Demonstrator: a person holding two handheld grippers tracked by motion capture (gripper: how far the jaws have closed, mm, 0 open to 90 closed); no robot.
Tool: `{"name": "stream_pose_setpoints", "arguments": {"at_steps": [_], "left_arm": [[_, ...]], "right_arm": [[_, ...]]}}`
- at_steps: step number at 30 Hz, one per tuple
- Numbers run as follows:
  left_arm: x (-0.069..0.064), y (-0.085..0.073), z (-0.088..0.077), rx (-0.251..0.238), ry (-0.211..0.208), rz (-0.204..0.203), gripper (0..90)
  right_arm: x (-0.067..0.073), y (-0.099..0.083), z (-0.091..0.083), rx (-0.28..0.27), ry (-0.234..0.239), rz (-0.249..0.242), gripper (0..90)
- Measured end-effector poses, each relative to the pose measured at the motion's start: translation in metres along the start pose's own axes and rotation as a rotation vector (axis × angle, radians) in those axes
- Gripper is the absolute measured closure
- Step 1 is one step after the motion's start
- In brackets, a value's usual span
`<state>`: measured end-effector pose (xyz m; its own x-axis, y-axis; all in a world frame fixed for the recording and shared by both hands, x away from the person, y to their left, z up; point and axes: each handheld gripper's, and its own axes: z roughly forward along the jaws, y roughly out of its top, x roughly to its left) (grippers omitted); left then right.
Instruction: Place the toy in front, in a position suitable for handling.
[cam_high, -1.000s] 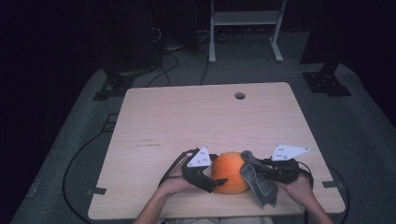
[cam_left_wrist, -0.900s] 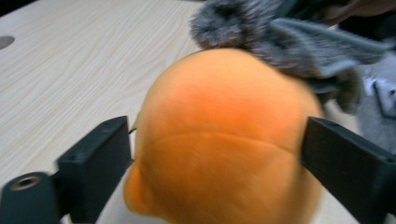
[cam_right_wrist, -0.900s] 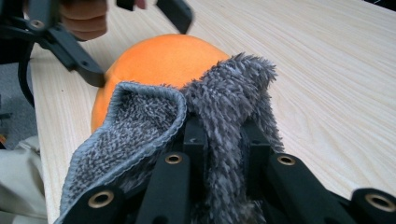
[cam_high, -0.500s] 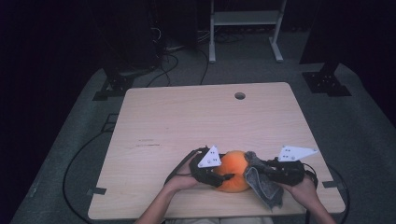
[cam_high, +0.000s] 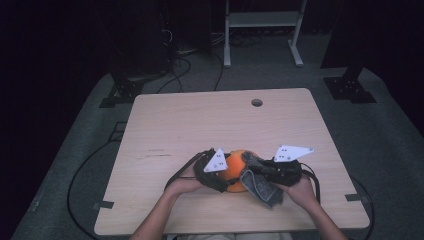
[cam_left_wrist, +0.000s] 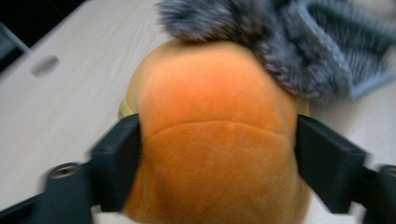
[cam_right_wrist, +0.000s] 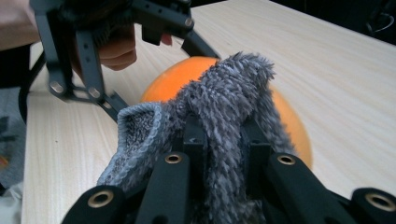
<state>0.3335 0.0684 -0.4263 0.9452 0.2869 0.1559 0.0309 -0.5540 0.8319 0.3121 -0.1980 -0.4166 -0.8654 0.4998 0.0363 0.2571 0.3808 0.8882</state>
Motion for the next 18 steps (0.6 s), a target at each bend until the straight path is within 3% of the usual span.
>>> {"name": "stream_pose_setpoints", "arguments": {"at_steps": [3, 4, 6, 8, 10, 15, 18], "left_arm": [[0.004, -0.004, 0.001, 0.005, 0.000, -0.076, 9.8], [0.003, -0.004, 0.002, 0.011, 0.003, -0.075, 9.5], [-0.001, -0.005, 0.003, 0.012, 0.027, -0.039, 14.2], [-0.004, -0.005, 0.003, 0.021, 0.041, -0.035, 16.3], [-0.006, -0.006, 0.002, 0.016, 0.045, -0.034, 17.2], [-0.009, -0.008, 0.001, -0.002, 0.054, -0.015, 17.5], [-0.013, -0.006, 0.000, 0.008, 0.064, 0.044, 18.8]], "right_arm": [[0.009, 0.000, 0.001, 0.003, -0.010, -0.035, 75.8], [0.010, 0.000, 0.002, 0.000, -0.013, -0.043, 75.8], [0.009, -0.002, 0.001, -0.003, -0.018, -0.035, 75.8], [0.005, -0.005, -0.001, -0.007, -0.022, -0.023, 75.7], [-0.004, -0.012, -0.006, 0.004, -0.050, 0.008, 75.6], [-0.026, -0.033, -0.013, 0.057, -0.067, 0.113, 75.5], [-0.025, -0.030, -0.019, 0.032, -0.050, 0.110, 75.6]]}}
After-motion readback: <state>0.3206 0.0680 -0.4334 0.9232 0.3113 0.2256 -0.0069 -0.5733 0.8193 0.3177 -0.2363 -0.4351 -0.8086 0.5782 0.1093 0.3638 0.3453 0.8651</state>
